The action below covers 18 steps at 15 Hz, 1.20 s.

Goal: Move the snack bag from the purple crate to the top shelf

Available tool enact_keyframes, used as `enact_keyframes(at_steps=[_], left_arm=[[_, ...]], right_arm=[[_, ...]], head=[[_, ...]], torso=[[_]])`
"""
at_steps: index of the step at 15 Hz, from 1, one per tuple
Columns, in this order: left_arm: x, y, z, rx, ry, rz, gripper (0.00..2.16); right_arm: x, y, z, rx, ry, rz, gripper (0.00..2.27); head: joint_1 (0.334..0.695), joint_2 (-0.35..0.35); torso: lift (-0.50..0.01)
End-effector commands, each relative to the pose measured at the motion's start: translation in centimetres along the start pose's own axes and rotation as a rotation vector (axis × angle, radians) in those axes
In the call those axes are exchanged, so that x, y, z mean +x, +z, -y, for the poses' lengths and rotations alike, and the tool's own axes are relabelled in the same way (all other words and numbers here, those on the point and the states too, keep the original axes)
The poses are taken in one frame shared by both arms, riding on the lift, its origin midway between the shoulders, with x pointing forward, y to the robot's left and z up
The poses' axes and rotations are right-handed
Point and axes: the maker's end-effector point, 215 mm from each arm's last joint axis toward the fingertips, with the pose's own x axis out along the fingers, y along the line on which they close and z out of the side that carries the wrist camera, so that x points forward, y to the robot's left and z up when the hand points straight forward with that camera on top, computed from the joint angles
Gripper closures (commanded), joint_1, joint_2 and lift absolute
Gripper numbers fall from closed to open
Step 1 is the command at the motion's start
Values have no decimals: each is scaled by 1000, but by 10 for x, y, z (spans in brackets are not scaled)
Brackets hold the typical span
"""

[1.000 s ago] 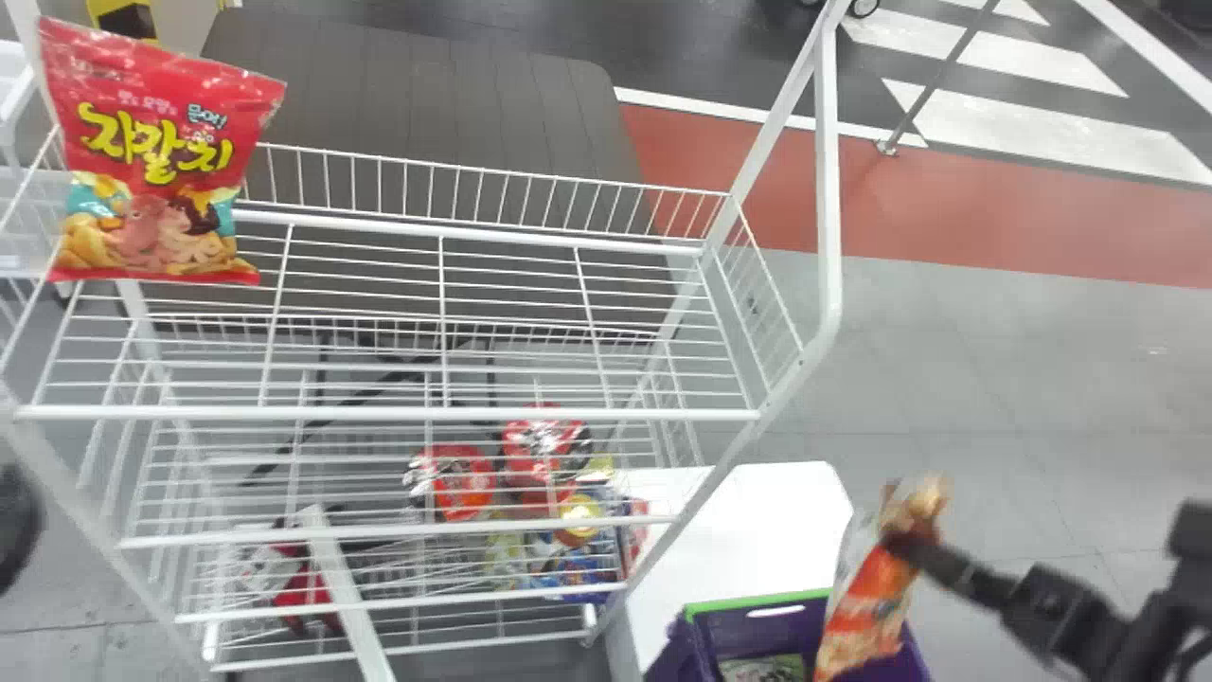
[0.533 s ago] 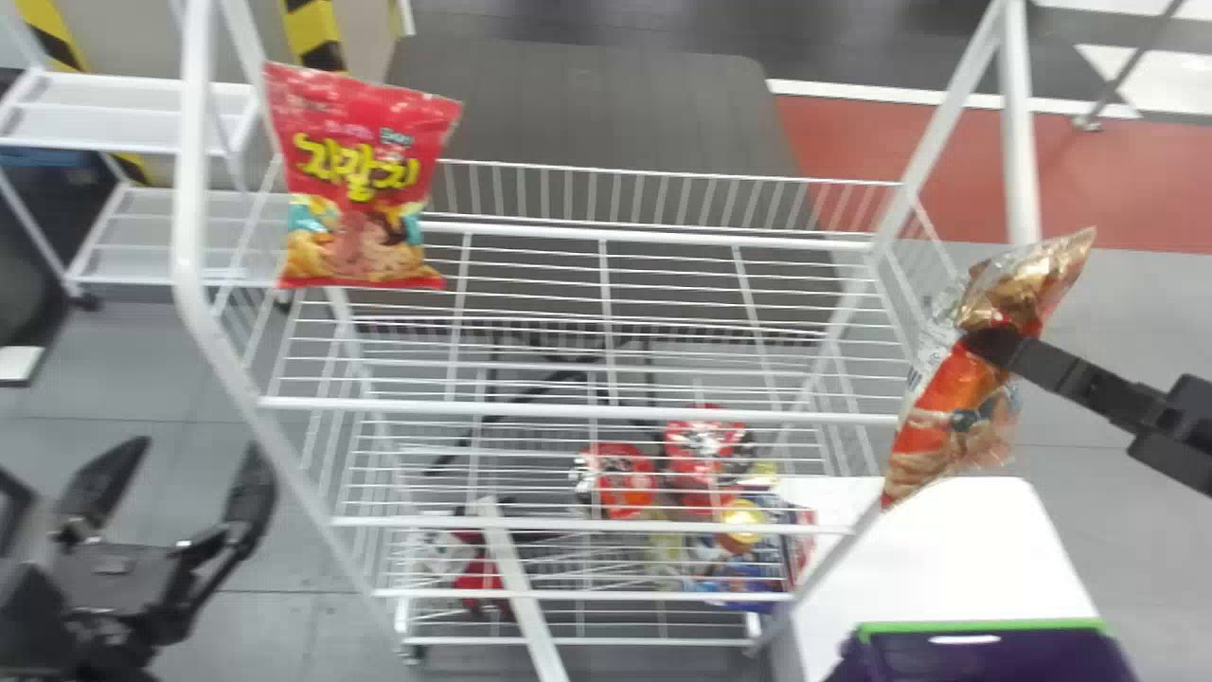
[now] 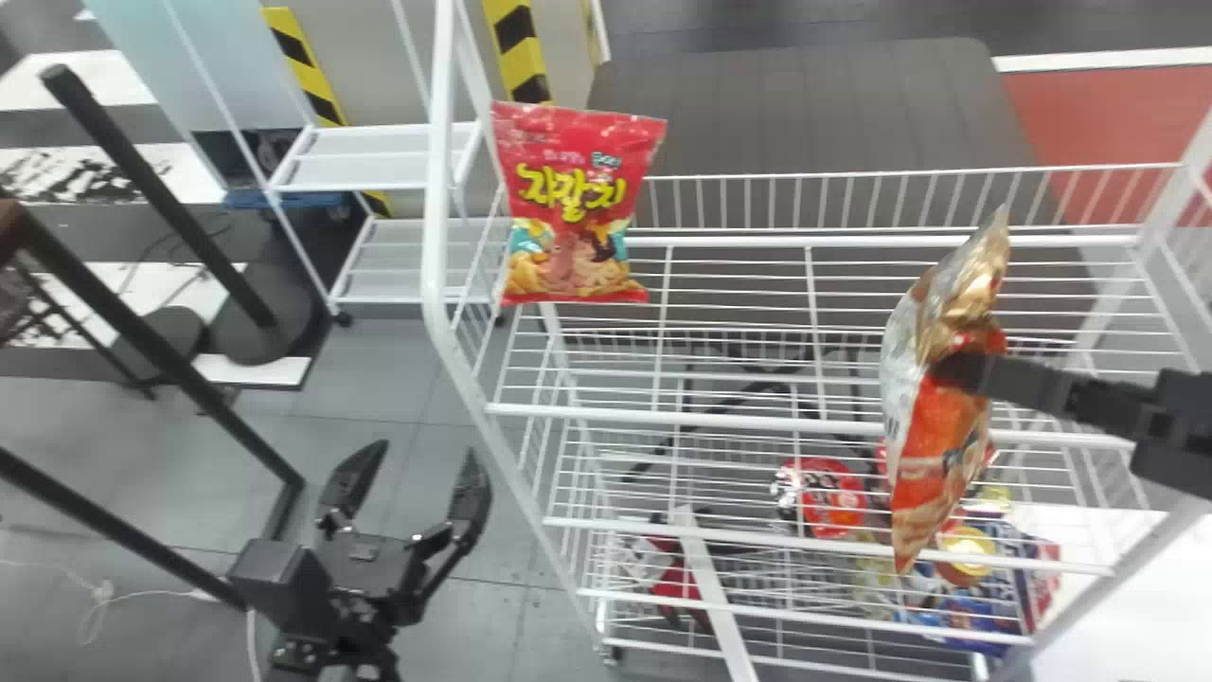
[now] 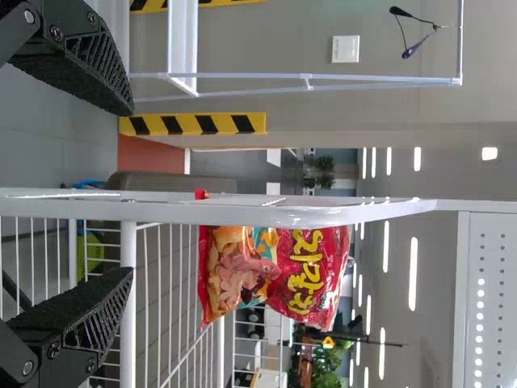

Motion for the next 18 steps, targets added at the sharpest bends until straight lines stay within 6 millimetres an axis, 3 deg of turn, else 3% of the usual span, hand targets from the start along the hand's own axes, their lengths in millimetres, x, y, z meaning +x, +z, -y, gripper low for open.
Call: enact_keyframes(at_steps=[1,4,7,11,15,18], left_arm=[[0,-1,1,-1,-2,-2,134],[-3,-4,-1,0,2,-8,134],[-6,-3,-6,3,13,-5,134],[-7,-5,-6,2,14,-7,134],[-9,-10,-6,0,14,-19,134],[-13,-10,-10,5,20,-16,134]], right_arm=[[34,-8,-15,8,74,-12,2216],[60,30,-18,-18,122,105,2206],[67,59,-19,-35,141,175,2189],[102,97,-10,-51,174,330,2148],[136,101,12,-28,167,399,2125],[158,101,11,-34,175,413,2091]], head=[[695,257],[695,301],[695,306],[695,300],[695,293],[695,295]], torso=[[10],[10],[10],[10],[10],[10]])
